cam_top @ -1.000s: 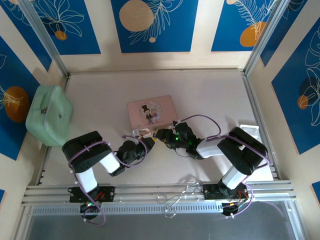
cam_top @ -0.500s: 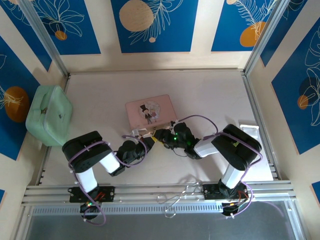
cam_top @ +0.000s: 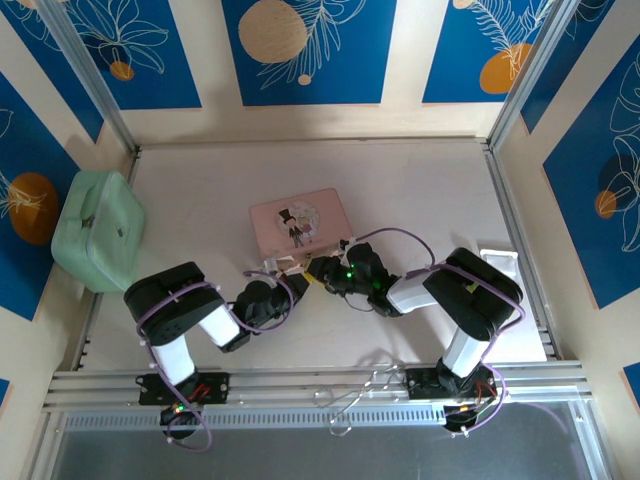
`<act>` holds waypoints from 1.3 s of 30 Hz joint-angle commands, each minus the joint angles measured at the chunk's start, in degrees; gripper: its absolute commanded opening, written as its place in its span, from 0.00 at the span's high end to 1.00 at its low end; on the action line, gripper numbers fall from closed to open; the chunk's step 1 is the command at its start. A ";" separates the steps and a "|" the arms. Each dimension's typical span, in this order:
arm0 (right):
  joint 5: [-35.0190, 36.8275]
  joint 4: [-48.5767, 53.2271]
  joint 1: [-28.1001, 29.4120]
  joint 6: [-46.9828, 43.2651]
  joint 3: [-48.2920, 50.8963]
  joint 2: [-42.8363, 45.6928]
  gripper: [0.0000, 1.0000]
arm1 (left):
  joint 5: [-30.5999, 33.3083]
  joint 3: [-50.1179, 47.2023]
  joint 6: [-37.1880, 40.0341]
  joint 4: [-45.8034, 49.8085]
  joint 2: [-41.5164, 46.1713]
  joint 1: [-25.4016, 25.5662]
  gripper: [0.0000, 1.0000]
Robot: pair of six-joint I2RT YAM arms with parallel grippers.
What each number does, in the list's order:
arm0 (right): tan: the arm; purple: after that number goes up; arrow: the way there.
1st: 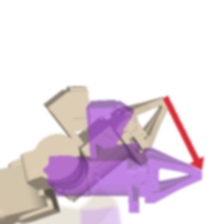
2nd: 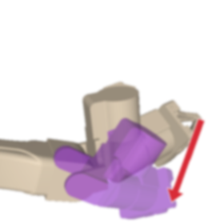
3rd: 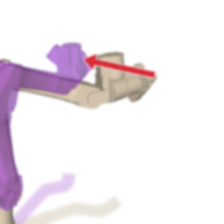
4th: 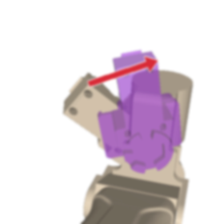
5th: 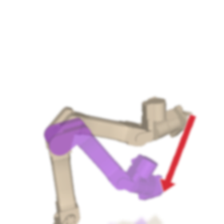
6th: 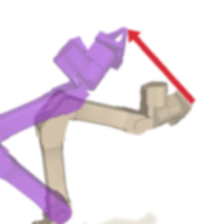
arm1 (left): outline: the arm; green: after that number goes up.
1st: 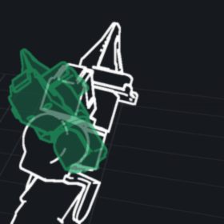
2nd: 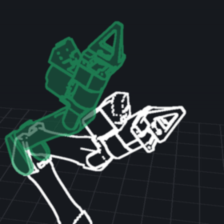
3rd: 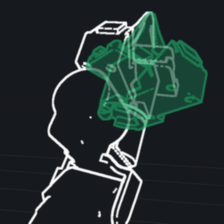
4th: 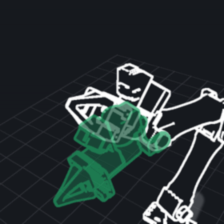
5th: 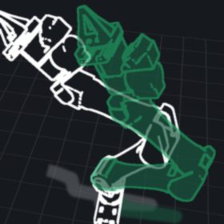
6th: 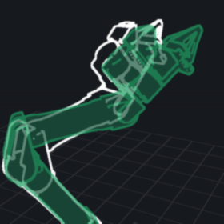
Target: Unlock the padlock with the key
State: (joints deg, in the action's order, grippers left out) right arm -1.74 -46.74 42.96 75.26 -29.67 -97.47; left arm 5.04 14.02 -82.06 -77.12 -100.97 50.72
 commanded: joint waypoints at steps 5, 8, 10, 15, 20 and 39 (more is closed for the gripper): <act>0.77 0.64 -0.43 -1.04 -3.75 0.08 0.65 | -1.61 -1.44 0.86 -3.56 1.19 0.20 1.00; 1.24 1.35 -0.05 -1.18 -3.87 -0.04 0.67 | -1.52 -1.53 0.86 -3.56 1.34 0.19 1.00; 1.13 1.72 0.11 -1.26 -3.81 -0.17 0.69 | -1.35 -1.47 0.94 -3.56 1.46 0.22 1.00; 0.95 0.96 0.34 -1.09 -3.16 -0.84 0.75 | -1.52 -1.20 1.06 -3.56 1.47 0.10 1.00; 0.00 1.38 0.36 -1.44 -3.76 -1.75 0.82 | -1.52 -1.56 1.11 -3.56 1.52 0.06 1.00; 8.24 9.02 4.13 -1.28 -3.81 2.42 1.00 | 0.35 -4.32 1.98 -3.48 5.77 -0.95 0.51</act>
State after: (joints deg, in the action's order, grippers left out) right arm 4.54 -39.99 46.17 74.00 -32.69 -96.31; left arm 4.58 10.79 -81.06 -77.19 -97.78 50.09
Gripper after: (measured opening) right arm 0.090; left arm 0.488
